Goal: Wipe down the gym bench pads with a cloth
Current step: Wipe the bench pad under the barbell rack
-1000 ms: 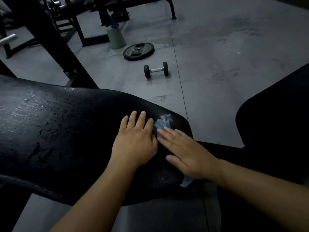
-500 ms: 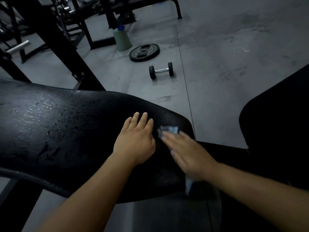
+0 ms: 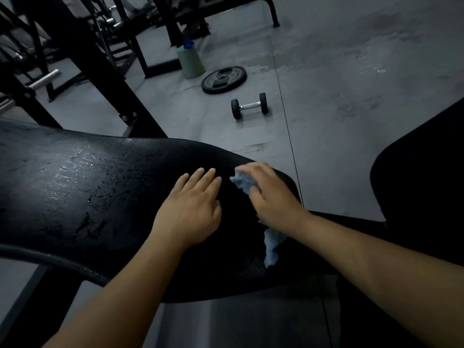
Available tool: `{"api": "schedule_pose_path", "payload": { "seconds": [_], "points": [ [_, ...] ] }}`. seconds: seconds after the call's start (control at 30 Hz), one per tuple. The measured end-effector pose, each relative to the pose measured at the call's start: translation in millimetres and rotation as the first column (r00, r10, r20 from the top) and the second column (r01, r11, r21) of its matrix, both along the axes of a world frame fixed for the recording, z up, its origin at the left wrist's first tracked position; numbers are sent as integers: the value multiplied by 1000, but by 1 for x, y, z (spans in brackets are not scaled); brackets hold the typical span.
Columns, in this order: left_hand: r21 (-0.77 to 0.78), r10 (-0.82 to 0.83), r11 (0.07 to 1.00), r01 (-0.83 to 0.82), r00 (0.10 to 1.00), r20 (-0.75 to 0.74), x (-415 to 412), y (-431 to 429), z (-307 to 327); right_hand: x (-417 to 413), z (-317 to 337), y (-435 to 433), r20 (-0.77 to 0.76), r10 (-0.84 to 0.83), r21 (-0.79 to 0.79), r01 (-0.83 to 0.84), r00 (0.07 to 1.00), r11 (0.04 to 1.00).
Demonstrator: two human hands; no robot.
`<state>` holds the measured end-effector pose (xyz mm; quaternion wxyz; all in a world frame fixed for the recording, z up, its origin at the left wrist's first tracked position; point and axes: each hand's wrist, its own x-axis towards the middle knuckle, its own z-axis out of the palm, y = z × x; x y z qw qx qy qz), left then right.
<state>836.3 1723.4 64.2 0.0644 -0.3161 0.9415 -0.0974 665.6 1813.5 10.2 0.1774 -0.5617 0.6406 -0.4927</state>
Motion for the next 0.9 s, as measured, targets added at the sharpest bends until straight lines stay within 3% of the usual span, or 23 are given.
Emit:
{"api": "schedule_pose_path", "payload": {
  "seconds": [0.07,0.2,0.23,0.3,0.4,0.47,0.53,0.6,0.63,0.7,0.73,0.8,0.9],
  "points": [
    [6,2,1000,-1,1000,-9,0,1,0,1,11,-15,71,-47,11,46,996,999],
    [0,-4,1000,4,1000,-21,-1,1,0,-2,12,-11,-246,-90,60,107,965,992],
    [0,-1,1000,1,1000,-20,-1,1,0,-1,7,-6,-254,-136,35,149,958,988],
    [7,8,1000,-8,1000,-30,-1,1,0,6,-2,8,-126,-173,35,178,977,983],
    [8,2,1000,-2,1000,-30,-1,2,1,9,-16,21,26,-270,190,260,963,947],
    [21,1,1000,-1,1000,-23,-2,1,1,3,-13,22,250,-307,274,237,918,932],
    [63,20,998,-14,996,-82,-5,-1,3,0,-5,20,563,-245,263,110,789,959],
    [150,54,989,-13,961,-270,-15,5,8,0,5,15,803,-155,173,23,575,985],
    [270,122,963,-12,910,-397,-21,10,12,0,12,13,892,-107,122,-6,438,993],
    [604,378,797,25,759,-530,-34,18,16,1,24,9,979,-10,19,-41,203,999],
    [699,477,713,52,695,-538,-39,20,16,1,27,8,986,24,-19,-34,162,999],
    [775,594,628,74,597,-539,-44,17,14,-2,31,7,975,28,-28,-4,222,1000],
    [877,757,445,179,449,-475,-42,12,20,-12,30,10,894,-65,29,88,443,996]
  ]
}}
